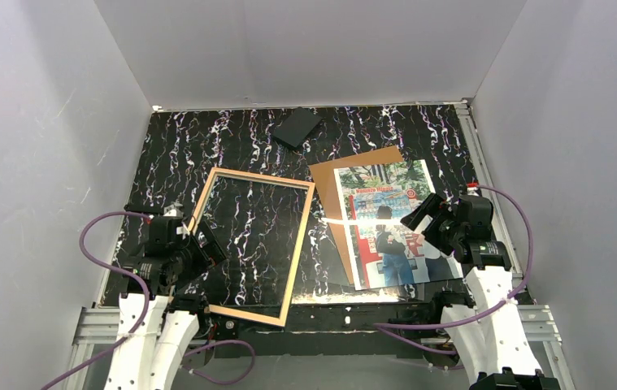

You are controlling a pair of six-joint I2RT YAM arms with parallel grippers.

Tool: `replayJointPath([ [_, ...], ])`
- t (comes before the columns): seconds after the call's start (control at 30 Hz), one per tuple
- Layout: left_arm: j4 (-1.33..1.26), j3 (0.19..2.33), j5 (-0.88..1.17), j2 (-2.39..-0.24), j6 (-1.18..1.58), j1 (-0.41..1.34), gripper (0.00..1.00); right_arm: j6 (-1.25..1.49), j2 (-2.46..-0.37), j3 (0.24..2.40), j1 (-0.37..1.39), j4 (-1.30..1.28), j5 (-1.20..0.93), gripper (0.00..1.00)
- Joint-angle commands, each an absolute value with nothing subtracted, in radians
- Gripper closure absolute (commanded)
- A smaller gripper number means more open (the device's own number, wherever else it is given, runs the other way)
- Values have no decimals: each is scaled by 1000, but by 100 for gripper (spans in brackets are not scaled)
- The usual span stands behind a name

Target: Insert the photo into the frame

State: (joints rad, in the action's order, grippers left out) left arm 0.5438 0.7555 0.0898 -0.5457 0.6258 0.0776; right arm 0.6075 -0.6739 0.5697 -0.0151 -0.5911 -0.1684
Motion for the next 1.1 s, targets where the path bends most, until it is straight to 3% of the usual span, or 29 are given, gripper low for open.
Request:
replayJointPath([
  [0.0, 682, 767, 112, -576, 582, 76, 0, 618, -675, 567, -19, -624, -212, 0],
  [0.37, 752, 850, 207, -650, 440, 75, 0, 676, -727, 580, -18, -656, -159, 0],
  [0.67, 916, 1009, 209, -889, 349, 99, 0, 654, -846, 626, -18, -650, -119, 0],
  [1.07, 897, 1139, -145, -1111, 417, 474, 0, 640, -991, 682, -28, -699, -74, 0],
])
